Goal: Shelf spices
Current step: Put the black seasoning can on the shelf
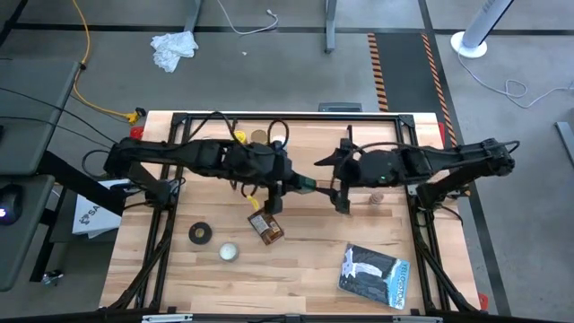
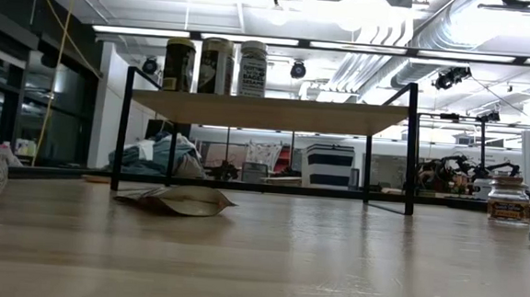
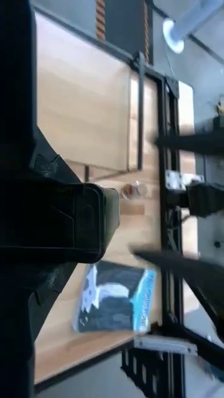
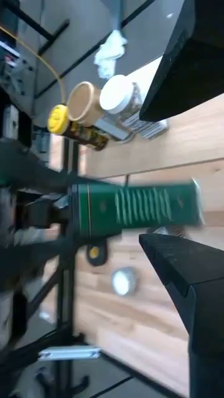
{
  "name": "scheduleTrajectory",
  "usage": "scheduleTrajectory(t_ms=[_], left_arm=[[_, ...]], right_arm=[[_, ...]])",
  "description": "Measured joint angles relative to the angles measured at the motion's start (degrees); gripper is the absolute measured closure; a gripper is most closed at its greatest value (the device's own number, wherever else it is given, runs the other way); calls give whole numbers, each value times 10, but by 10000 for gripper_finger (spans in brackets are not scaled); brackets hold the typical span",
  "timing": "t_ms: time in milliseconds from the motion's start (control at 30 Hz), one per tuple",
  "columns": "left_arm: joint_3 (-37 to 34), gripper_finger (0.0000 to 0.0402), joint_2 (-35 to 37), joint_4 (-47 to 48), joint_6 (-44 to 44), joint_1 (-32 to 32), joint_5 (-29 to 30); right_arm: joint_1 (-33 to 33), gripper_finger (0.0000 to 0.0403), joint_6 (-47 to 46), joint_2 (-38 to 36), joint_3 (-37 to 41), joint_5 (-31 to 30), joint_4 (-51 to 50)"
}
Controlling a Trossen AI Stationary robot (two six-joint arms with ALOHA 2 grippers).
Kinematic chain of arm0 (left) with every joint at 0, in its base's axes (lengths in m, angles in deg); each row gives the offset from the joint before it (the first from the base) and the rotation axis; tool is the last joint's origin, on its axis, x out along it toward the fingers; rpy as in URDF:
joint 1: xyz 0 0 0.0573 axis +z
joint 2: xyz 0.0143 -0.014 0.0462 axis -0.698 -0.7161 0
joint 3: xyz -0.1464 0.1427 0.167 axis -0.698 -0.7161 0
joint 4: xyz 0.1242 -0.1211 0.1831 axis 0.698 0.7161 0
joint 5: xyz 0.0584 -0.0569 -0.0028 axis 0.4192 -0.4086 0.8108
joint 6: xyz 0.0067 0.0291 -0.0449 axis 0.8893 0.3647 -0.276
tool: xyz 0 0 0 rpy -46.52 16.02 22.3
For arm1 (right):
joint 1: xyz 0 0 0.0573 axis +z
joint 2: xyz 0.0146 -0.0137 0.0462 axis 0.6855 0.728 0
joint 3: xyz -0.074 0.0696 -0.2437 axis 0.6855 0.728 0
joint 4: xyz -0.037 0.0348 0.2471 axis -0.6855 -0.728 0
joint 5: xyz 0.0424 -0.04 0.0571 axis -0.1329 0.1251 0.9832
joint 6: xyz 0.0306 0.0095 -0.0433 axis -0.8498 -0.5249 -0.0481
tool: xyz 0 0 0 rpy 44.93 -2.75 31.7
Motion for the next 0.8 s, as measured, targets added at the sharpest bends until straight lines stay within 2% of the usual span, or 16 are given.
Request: scheduleTrajectory(t_ms=[300, 400, 567, 667, 800], left_arm=[[57, 283, -45, 15, 54, 3, -2], [76, 283, -59, 35, 66, 8, 3], [87, 282, -71, 37, 69, 10, -1], [88, 282, -67, 35, 79, 10, 3], [88, 282, -60, 39, 81, 9, 8]], right_arm=[[-27, 96, 12, 54, -55, 83, -84], [-27, 96, 14, 72, -66, 86, -82], [-27, 101, 4, 94, -81, 54, -86], [-27, 128, 1, 98, -82, 44, -90], [-27, 192, 1, 102, -82, 31, -92]])
